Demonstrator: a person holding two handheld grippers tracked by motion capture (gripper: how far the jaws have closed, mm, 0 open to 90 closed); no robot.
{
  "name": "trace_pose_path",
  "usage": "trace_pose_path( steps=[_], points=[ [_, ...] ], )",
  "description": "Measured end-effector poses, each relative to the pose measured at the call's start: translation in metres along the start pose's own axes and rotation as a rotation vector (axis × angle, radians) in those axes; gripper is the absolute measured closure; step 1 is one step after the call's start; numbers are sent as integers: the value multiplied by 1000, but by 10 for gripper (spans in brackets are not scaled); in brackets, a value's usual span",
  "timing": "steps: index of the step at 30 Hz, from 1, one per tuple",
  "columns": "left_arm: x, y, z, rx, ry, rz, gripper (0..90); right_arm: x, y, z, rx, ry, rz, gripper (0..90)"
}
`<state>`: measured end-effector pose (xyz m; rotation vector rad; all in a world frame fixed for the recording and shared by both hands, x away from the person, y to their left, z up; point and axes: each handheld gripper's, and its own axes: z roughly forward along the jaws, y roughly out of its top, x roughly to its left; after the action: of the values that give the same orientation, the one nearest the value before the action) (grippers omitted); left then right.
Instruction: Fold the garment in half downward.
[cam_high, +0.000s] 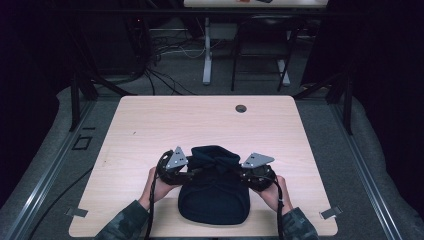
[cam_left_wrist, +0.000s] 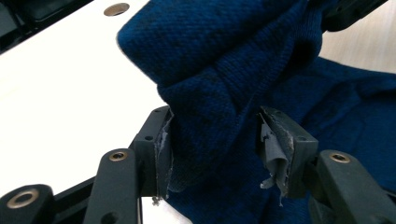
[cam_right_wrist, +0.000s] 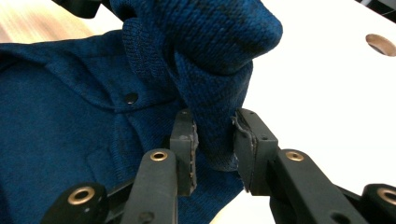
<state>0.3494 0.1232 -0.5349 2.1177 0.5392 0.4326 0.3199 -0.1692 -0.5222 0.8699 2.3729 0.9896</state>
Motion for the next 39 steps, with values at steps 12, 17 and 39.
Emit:
trace_pose_path(
  steps=[12, 17, 39],
  points=[
    [-5, -13, -3, 26, -48, 0, 597, 7, -3, -2, 12, 18, -17, 713],
    [-7, -16, -3, 41, -60, -2, 596, 10, -5, -2, 38, 28, -29, 700],
    [-14, -22, -10, 34, -99, 57, 746, 11, -21, -1, 61, 42, -64, 775]
  ],
)
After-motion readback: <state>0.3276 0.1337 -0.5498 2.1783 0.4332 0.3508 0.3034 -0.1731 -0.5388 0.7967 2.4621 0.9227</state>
